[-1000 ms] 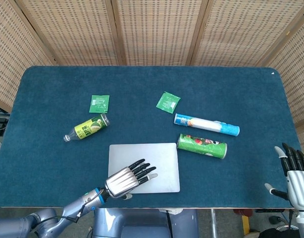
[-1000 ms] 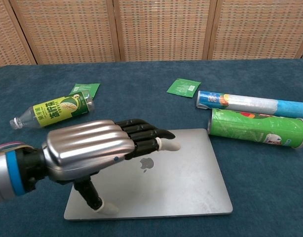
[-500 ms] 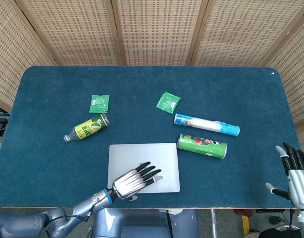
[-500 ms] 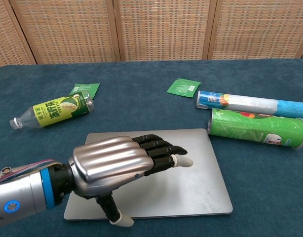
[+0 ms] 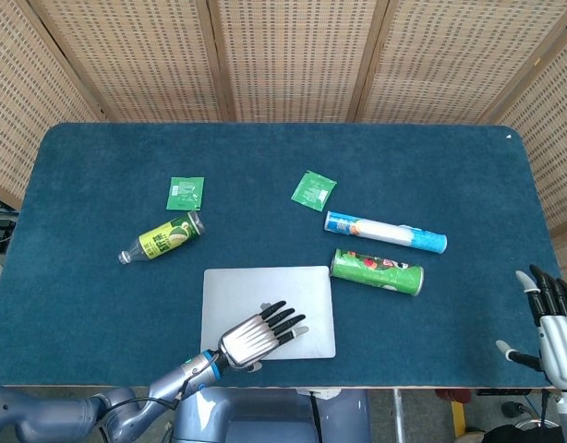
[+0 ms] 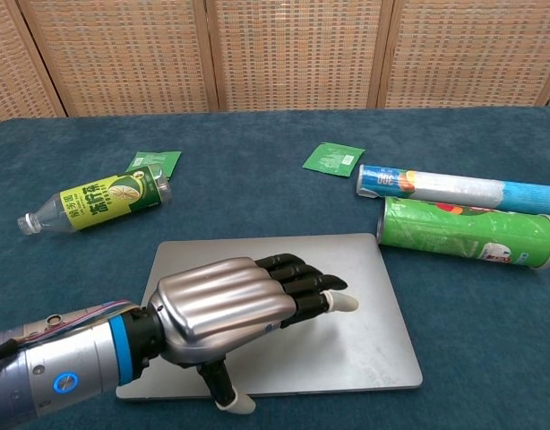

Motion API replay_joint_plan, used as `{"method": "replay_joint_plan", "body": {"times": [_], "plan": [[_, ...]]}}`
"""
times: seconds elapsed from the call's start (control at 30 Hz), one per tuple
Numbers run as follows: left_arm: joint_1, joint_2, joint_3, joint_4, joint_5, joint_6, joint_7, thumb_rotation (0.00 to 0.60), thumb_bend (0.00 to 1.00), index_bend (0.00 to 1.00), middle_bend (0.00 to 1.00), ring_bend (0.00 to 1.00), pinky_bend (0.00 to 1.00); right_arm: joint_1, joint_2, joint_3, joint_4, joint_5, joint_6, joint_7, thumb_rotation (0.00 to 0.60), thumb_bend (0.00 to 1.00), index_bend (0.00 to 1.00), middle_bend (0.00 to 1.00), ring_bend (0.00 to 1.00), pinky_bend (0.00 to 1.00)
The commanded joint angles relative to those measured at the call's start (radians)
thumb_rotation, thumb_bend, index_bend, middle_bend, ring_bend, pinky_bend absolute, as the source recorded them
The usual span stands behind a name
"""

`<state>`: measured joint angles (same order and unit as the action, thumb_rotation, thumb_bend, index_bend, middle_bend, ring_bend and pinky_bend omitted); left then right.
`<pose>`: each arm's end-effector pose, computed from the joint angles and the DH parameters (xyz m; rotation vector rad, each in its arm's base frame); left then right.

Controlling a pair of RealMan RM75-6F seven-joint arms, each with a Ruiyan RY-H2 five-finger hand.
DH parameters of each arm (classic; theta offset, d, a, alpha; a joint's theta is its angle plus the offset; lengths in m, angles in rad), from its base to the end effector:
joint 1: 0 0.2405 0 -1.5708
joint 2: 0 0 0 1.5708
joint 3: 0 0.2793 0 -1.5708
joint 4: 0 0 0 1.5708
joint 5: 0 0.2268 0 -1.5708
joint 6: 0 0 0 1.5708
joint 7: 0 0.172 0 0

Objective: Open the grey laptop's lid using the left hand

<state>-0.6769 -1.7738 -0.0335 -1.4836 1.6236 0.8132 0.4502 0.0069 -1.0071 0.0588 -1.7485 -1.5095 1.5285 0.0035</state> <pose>-0.0924 0.2490 -0.1535 -2.4695 -0.5591 -1.0039 -0.3271 -0.1871 0.1857 1.3171 -0.9266 0.9108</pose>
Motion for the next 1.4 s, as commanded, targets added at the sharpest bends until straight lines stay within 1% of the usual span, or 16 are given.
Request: {"method": "replay_joint_plan", "body": {"times": [0.03,0.13,0.2,0.33,0.47,0.5,0.53,0.67,0.87,0.93,1.07,1.17,1.2,1.27,1.33,1.4], "plan": [[-0.004,-0.012,0.004,0.016,-0.01,0.0,0.007,0.6,0.0,0.0,0.0,0.0,0.0,0.0,0.001,0.0,0.0,0.002,-0.001,0.004,0.6,0.0,0.0,0.0,0.0,0.0],[-0.007,-0.02,0.006,0.025,-0.019,0.001,0.01,0.6,0.03,0.0,0.0,0.0,0.0,0.0,0.003,0.0,0.0,0.001,-0.002,0.007,0.6,0.0,0.0,0.0,0.0,0.0],[-0.009,-0.023,0.006,0.029,-0.022,0.004,0.015,0.6,0.11,0.0,0.0,0.0,0.0,0.001,0.003,0.0,0.0,0.001,-0.002,0.009,0.6,0.0,0.0,0.0,0.0,0.0],[-0.011,-0.024,0.007,0.033,-0.027,0.013,0.027,0.6,0.19,0.0,0.0,0.0,0.0,0.001,0.004,0.0,0.0,0.004,-0.005,0.013,0.6,0.0,0.0,0.0,0.0,0.0],[-0.014,-0.021,0.012,0.029,-0.038,0.021,0.037,0.6,0.37,0.0,0.0,0.0,0.0,0.002,0.005,-0.001,-0.001,0.003,-0.006,0.014,0.6,0.0,0.0,0.0,0.0,0.0],[-0.016,-0.021,0.012,0.027,-0.039,0.024,0.039,0.6,0.38,0.0,0.0,0.0,0.0,0.002,0.004,-0.001,-0.001,0.003,-0.005,0.014,0.6,0.0,0.0,0.0,0.0,0.0],[-0.017,-0.02,0.013,0.027,-0.041,0.026,0.041,0.6,0.41,0.0,0.0,0.0,0.0,0.002,0.005,-0.001,-0.001,0.003,-0.005,0.013,0.6,0.0,0.0,0.0,0.0,0.0],[-0.021,-0.017,0.014,0.024,-0.05,0.035,0.057,0.6,0.48,0.0,0.0,0.0,0.0,0.003,0.004,-0.002,-0.002,0.004,-0.008,0.011,0.6,0.0,0.0,0.0,0.0,0.0],[-0.025,-0.013,-0.002,0.029,-0.058,0.071,0.122,0.6,0.57,0.0,0.0,0.0,0.0,0.005,0.002,-0.005,0.0,0.0,-0.013,0.009,0.6,0.0,0.0,0.0,0.0,0.0],[-0.024,-0.014,-0.011,0.028,-0.062,0.085,0.146,0.6,0.58,0.0,0.0,0.0,0.0,0.008,0.0,-0.006,0.003,-0.007,-0.015,0.012,0.6,0.0,0.0,0.0,0.0,0.0],[-0.026,-0.017,-0.063,0.016,-0.091,0.13,0.242,0.6,0.58,0.0,0.0,0.0,0.0,0.046,-0.004,-0.019,0.045,-0.076,-0.05,0.051,0.6,0.0,0.01,0.0,0.0,0.0],[-0.033,-0.015,-0.089,-0.002,-0.125,0.131,0.265,0.6,0.58,0.0,0.0,0.0,0.0,0.077,-0.001,-0.029,0.075,-0.115,-0.088,0.078,0.6,0.0,0.05,0.0,0.0,0.0],[-0.035,-0.014,-0.096,-0.006,-0.136,0.131,0.27,0.6,0.58,0.0,0.0,0.0,0.0,0.086,-0.002,-0.032,0.083,-0.127,-0.097,0.083,0.6,0.03,0.07,0.0,0.0,0.0],[-0.039,-0.014,-0.106,-0.008,-0.149,0.132,0.278,0.6,0.58,0.0,0.0,0.0,0.0,0.1,-0.004,-0.036,0.093,-0.148,-0.108,0.089,0.6,0.11,0.12,0.02,0.0,0.0],[-0.044,-0.015,-0.116,-0.009,-0.169,0.129,0.281,0.6,0.58,0.0,0.0,0.0,0.0,0.119,-0.007,-0.045,0.104,-0.176,-0.128,0.101,0.6,0.24,0.17,0.08,0.0,0.0],[-0.047,-0.016,-0.123,-0.009,-0.191,0.124,0.279,0.6,0.58,0.0,0.0,0.0,0.0,0.14,-0.012,-0.057,0.114,-0.204,-0.153,0.118,0.6,0.34,0.21,0.12,0.02,0.02]]}}
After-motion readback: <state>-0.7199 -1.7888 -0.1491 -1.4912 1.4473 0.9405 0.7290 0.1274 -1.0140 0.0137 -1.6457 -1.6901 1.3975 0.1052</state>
